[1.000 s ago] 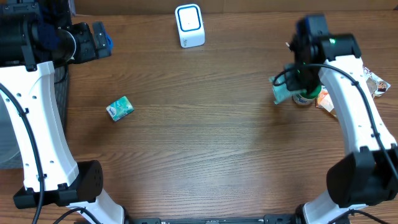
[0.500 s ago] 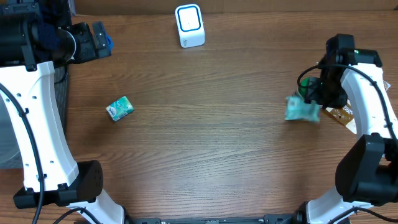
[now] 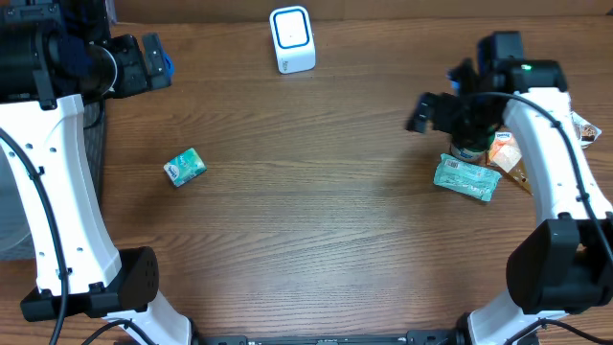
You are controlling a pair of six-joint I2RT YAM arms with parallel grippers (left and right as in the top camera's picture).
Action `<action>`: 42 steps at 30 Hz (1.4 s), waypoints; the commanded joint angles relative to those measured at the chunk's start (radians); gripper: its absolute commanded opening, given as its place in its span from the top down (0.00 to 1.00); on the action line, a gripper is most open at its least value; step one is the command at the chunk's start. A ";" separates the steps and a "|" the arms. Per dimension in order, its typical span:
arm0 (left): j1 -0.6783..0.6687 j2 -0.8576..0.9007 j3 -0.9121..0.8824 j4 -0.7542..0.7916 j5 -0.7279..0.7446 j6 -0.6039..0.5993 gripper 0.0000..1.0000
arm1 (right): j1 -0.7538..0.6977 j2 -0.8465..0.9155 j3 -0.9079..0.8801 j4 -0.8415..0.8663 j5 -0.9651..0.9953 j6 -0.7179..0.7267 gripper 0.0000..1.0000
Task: Scan the item barcode
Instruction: 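Carry the green pack right and drop it beside the green jar, then move the right gripper left to the small mint pack and grasp it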
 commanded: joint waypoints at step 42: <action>-0.006 0.003 0.010 -0.002 -0.006 0.017 0.00 | 0.727 0.241 0.038 0.912 0.024 0.277 0.20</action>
